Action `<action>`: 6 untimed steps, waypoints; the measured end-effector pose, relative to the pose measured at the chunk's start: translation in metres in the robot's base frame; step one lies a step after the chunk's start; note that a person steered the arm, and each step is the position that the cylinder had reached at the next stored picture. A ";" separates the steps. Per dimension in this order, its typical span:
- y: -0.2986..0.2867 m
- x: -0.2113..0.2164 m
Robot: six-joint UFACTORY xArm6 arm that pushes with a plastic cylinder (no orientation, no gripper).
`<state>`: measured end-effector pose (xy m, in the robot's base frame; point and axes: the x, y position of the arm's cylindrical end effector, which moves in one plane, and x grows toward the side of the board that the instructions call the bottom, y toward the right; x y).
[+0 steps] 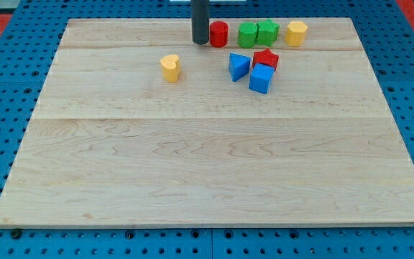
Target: Nudge the yellow heart a little bit up
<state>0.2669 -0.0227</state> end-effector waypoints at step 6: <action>-0.050 0.075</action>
